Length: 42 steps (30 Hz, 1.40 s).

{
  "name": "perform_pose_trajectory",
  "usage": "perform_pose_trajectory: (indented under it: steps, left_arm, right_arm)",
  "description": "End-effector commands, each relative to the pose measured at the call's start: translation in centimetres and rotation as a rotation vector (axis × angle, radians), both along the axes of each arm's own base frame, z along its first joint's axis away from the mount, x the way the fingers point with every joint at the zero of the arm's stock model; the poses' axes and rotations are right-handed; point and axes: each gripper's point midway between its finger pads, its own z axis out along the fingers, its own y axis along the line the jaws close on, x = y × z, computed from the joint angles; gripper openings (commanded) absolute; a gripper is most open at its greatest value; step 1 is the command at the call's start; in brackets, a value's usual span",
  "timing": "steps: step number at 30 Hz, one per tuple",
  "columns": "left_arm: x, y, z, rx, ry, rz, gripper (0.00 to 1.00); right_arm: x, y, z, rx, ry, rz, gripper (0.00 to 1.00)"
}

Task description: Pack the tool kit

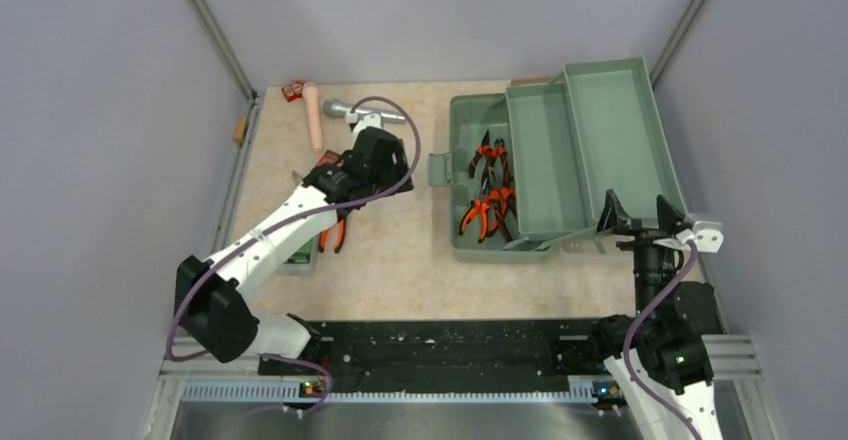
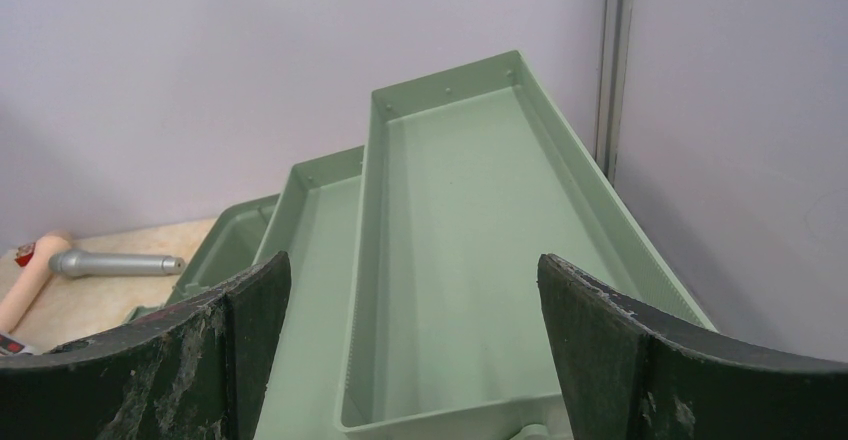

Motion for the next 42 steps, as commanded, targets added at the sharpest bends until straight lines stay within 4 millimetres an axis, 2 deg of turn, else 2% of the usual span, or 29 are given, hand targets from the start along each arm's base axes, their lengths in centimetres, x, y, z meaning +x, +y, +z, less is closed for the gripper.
perform_pose_trajectory:
  steps: [1,8,15,19,25,28,31,34,38,42]
  left_arm:
    - [-1.8,5.9,-3.4,0.112,0.073,0.120,0.72]
    - [-2.7,11.3,-8.0,0.206,0.155,0.250,0.71]
    - [-2.2,14.5,-11.8,0.243,0.226,0.321,0.70]
    - [-1.9,15.3,-14.2,0.253,0.286,0.330,0.66]
    - [-1.8,15.0,-17.3,0.243,0.365,0.309,0.59]
    - [-2.0,14.4,-18.0,0.217,0.395,0.292,0.54]
    - [-2.6,13.2,-18.4,0.178,0.452,0.245,0.48]
    - [-3.3,11.0,-18.8,0.087,0.498,0.188,0.41]
    - [-3.6,8.5,-18.3,0.006,0.491,0.141,0.27]
    - [-2.8,6.0,-15.6,-0.042,0.433,0.084,0.08]
  right_arm:
    - [-0.2,0.1,0.9,0.004,-0.037,0.010,0.92]
    - [-0.3,0.2,1.0,0.004,-0.038,0.012,0.92]
    - [-0.3,0.2,0.9,0.004,-0.037,0.012,0.92]
    - [-0.2,0.2,0.9,0.003,-0.036,0.013,0.92]
    - [-0.2,0.2,0.9,0.002,-0.036,0.011,0.92]
    - [-0.2,0.2,0.8,0.001,-0.033,0.011,0.92]
    - [-0.1,0.2,0.7,0.001,-0.030,0.010,0.92]
    - [-0.1,0.2,0.8,0.000,-0.032,0.012,0.92]
    - [0.0,0.2,0.7,-0.001,-0.030,0.009,0.92]
    - [0.0,0.3,0.7,-0.003,-0.027,0.013,0.92]
